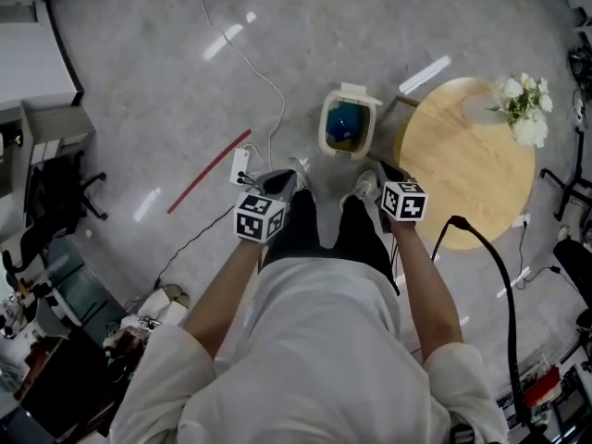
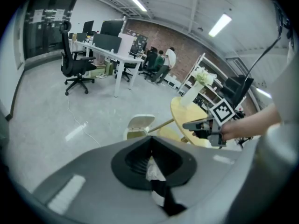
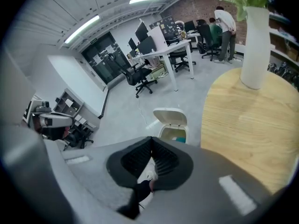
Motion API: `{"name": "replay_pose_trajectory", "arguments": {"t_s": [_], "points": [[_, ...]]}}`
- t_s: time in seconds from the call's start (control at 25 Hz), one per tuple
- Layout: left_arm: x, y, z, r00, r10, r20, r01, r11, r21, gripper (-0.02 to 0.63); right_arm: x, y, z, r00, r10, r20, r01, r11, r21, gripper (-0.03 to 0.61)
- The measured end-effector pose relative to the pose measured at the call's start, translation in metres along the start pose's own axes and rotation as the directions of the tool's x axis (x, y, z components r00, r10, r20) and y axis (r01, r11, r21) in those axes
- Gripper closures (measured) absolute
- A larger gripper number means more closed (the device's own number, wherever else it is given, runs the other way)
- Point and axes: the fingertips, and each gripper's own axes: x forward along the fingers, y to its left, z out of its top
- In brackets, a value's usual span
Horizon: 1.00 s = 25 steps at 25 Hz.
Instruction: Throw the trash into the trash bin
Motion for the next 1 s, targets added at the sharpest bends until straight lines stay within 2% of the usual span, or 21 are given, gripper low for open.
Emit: {"name": "replay_pose_trajectory", "arguments": {"t_s": [0.44, 1.0], "points": [[-0.023, -0.037, 0.027, 0.999, -0.044, 0.032, 0.042, 0.997, 0.067, 0.611, -0.069, 0.023, 0.023, 0.994, 0.038, 0.099, -0.035, 0.999, -0.03, 0.577], [-0.048, -0.067, 0.065, 0.99, -0.07, 0.124, 0.056, 0.992, 0.112, 0.611, -0.14, 0.033, 0.059, 0.963, 0.041, 0.267, -0.026, 0.998, -0.059, 0.577]]}}
